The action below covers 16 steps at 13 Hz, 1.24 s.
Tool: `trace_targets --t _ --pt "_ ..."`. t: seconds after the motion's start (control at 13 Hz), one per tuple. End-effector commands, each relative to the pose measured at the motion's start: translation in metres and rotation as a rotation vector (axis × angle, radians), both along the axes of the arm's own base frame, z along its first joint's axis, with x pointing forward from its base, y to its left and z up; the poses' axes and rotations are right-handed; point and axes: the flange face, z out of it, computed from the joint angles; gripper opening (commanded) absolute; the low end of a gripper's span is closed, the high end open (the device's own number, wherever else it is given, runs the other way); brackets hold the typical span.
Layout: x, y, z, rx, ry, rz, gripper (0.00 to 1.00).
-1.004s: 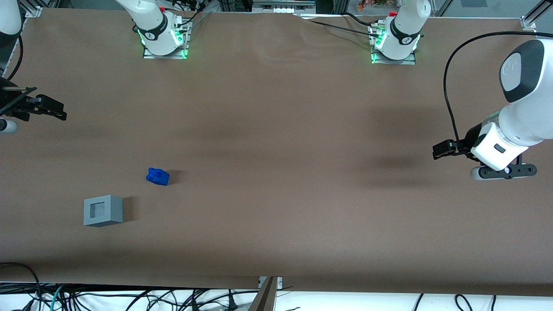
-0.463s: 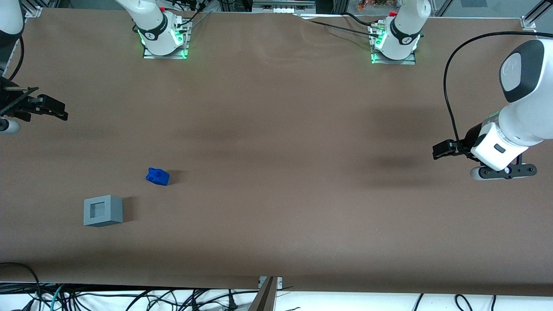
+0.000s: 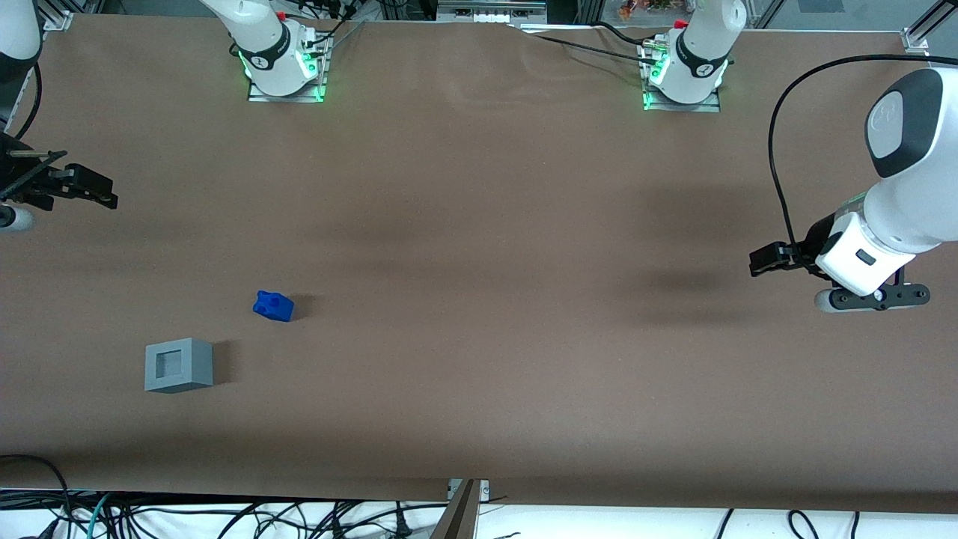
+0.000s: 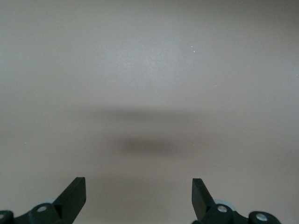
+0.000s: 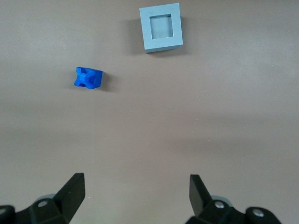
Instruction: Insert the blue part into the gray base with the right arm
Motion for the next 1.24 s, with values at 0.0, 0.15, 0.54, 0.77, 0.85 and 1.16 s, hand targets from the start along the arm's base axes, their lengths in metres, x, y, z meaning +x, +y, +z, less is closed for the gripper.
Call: trace_targets --t 0.0,0.15,0.54,0.77,0.85,1.16 --pt "0.011 -0.002 -0.014 -0.014 0.01 0.001 0.99" --pt "0.025 -0.005 -0.045 -0.016 0.037 -0.005 0.99" --pt "0.063 0.04 -0.105 0.003 -0.016 -0.084 0.99" --pt "0.081 0.076 -0.159 -0.003 -0.06 -0.133 0.99" --pt "0.084 0.083 -0.176 -0.003 -0.075 -0.148 0.99" --pt "0.077 0.104 -0.236 0.006 -0.136 -0.221 0.99"
